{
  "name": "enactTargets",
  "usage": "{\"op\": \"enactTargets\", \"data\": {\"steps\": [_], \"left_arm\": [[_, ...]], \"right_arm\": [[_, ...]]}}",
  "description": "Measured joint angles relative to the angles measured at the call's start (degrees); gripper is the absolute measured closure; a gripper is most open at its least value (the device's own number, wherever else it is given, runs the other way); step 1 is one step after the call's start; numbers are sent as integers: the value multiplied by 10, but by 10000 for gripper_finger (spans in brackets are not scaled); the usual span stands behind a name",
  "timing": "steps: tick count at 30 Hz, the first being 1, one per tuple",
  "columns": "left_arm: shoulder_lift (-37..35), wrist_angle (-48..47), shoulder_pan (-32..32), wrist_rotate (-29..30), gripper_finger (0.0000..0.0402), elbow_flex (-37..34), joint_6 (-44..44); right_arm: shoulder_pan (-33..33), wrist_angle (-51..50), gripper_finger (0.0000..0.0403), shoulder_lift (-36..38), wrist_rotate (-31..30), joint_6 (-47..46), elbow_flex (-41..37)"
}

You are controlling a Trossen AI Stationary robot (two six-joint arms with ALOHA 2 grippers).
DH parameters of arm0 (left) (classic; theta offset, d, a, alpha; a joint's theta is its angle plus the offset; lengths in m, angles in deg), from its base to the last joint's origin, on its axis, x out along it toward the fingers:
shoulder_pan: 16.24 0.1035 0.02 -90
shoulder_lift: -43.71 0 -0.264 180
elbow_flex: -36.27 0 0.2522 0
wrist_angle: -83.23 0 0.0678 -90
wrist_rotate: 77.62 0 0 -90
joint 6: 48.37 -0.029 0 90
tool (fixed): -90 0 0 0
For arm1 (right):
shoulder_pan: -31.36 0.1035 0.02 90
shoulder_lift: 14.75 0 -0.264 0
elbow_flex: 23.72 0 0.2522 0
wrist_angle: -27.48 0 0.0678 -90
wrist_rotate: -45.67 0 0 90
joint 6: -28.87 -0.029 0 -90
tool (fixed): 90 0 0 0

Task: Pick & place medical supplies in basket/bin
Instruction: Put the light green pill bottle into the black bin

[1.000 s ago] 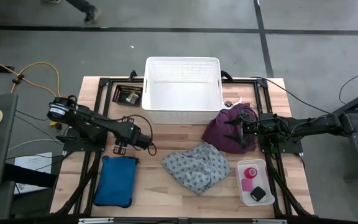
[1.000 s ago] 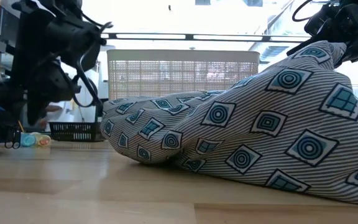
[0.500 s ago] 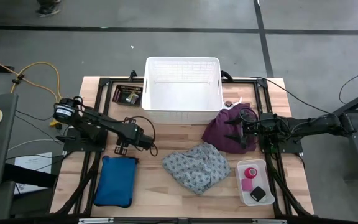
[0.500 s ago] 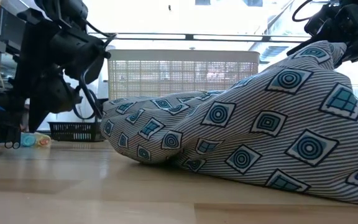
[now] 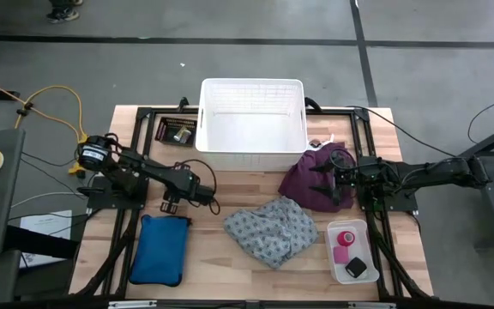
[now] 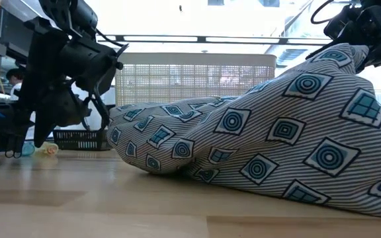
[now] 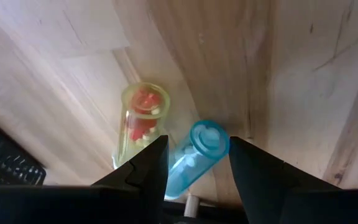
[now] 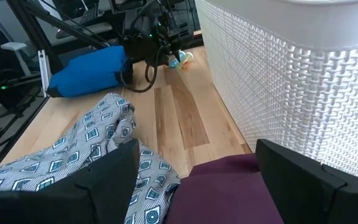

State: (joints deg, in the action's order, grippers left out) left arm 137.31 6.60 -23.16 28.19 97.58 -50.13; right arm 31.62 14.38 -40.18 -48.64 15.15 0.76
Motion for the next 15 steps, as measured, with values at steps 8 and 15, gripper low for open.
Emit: {"op": "enactTargets", "data": {"steps": [8, 15], "left_arm": [[0, -7, 4, 0, 242, -10, -2], [0, -11, 4, 8, 242, -11, -31]], "right_arm": [[0, 0, 94, 0, 0, 0, 0], [0, 0, 94, 0, 0, 0, 0]]}}
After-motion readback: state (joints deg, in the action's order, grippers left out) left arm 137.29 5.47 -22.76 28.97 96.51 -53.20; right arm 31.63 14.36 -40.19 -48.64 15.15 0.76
